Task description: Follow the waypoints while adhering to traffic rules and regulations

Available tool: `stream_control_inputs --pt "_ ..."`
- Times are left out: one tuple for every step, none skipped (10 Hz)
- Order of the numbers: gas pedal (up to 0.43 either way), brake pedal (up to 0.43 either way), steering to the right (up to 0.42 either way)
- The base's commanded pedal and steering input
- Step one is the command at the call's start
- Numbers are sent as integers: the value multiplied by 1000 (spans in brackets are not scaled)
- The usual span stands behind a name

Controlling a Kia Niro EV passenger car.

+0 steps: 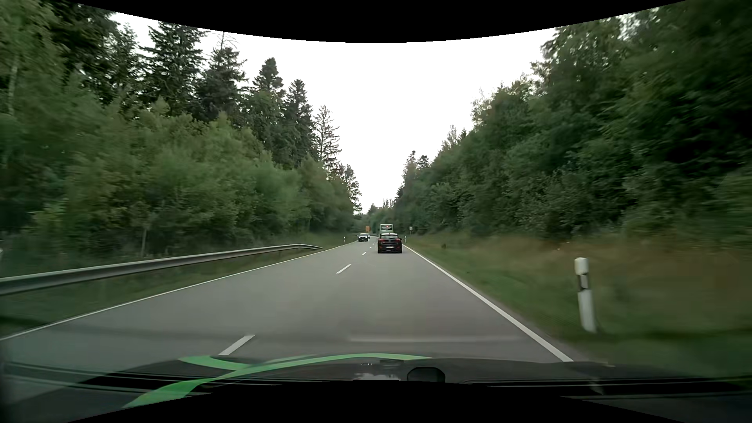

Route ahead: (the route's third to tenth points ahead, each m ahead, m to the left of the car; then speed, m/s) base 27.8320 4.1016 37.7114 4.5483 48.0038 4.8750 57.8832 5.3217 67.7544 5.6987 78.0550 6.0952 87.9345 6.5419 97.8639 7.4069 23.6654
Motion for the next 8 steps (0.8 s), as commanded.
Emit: stream_control_inputs --pt "358 0 -8" --pt "350 0 -8" --pt "350 0 -8" --pt "331 0 -8" --pt "319 0 -8" --pt "319 0 -8" --pt "280 0 -8" --pt "260 0 -8"
